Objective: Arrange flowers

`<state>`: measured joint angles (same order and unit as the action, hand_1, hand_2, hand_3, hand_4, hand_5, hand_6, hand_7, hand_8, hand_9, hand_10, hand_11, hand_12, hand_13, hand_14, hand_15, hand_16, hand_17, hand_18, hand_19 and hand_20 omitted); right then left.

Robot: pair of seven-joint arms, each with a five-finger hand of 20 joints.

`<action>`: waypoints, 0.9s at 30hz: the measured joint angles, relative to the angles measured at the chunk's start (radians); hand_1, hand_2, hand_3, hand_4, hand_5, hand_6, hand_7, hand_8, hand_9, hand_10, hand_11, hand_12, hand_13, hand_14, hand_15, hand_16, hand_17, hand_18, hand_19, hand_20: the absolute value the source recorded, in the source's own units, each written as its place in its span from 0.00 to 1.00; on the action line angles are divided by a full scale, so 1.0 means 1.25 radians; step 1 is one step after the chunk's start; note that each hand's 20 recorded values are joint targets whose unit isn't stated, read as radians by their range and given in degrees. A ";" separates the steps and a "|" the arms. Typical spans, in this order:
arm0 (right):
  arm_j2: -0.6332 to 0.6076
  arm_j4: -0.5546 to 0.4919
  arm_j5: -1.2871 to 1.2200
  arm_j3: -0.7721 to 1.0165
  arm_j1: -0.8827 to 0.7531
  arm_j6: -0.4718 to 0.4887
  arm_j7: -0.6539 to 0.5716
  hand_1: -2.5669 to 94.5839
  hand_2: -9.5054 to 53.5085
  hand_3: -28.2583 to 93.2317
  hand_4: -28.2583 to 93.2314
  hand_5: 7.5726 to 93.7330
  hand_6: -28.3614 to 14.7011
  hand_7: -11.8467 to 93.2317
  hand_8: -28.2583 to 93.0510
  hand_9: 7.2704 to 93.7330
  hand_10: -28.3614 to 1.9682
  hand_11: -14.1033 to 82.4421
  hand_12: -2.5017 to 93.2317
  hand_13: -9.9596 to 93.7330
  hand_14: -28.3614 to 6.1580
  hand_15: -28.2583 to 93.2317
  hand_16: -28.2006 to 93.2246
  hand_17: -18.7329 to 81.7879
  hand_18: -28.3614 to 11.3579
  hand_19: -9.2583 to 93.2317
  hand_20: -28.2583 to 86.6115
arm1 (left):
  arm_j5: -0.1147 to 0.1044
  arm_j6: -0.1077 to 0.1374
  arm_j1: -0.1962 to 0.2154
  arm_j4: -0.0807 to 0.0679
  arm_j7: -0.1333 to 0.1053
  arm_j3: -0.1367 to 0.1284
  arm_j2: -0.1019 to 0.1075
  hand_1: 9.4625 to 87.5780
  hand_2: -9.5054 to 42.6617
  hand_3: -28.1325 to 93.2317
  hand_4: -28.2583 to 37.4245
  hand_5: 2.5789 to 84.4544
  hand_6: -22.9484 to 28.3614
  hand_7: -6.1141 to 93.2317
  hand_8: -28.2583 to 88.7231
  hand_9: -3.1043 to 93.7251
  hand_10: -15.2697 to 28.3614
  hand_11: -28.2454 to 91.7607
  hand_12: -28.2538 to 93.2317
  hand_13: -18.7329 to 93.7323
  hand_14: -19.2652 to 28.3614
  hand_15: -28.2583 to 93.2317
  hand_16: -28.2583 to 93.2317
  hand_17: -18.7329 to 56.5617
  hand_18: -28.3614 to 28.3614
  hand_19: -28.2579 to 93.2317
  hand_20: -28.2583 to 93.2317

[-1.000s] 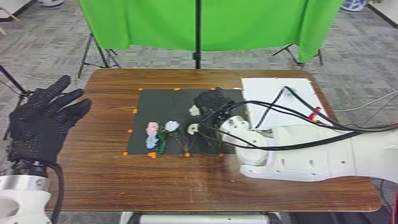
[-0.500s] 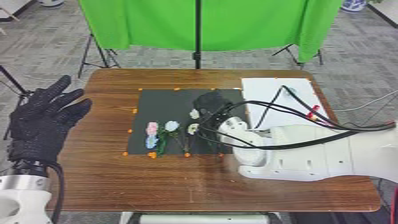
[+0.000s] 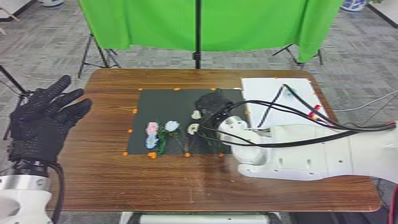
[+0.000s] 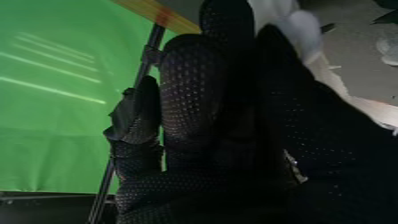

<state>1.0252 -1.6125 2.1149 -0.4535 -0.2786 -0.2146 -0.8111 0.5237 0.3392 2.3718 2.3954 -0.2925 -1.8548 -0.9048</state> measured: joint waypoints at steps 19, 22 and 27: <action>-0.003 -0.020 -0.038 0.038 -0.010 0.075 -0.015 0.45 0.00 0.89 0.00 0.61 0.67 0.28 0.12 0.79 0.61 0.42 0.26 0.77 0.64 0.82 0.37 0.52 0.23 1.00 0.53 | 0.000 0.000 0.002 0.000 -0.001 0.003 -0.001 0.15 0.37 0.87 0.00 0.40 0.64 0.19 0.17 0.34 0.81 0.47 0.32 0.39 1.00 0.71 0.13 0.18 0.95 0.79 0.35; -0.003 -0.020 -0.048 0.052 -0.016 0.088 -0.024 0.44 0.00 0.89 0.00 0.61 0.67 0.27 0.12 0.78 0.59 0.43 0.25 0.77 0.64 0.82 0.37 0.52 0.22 1.00 0.53 | 0.001 0.000 0.002 0.000 -0.001 0.003 -0.001 0.15 0.37 0.87 0.00 0.40 0.64 0.19 0.17 0.34 0.81 0.47 0.32 0.39 1.00 0.71 0.14 0.18 0.95 0.79 0.35; -0.003 -0.020 -0.059 0.059 -0.021 0.098 -0.035 0.44 0.00 0.90 0.00 0.61 0.66 0.27 0.12 0.78 0.56 0.44 0.23 0.77 0.63 0.82 0.37 0.52 0.22 1.00 0.53 | 0.001 0.000 0.002 0.000 0.000 0.004 -0.001 0.15 0.37 0.87 0.00 0.40 0.64 0.19 0.17 0.34 0.81 0.47 0.32 0.39 1.00 0.71 0.13 0.18 0.95 0.79 0.35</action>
<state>1.0217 -1.6374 2.0413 -0.3793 -0.3043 -0.0915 -0.8553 0.5249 0.3394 2.3738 2.3956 -0.2928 -1.8501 -0.9063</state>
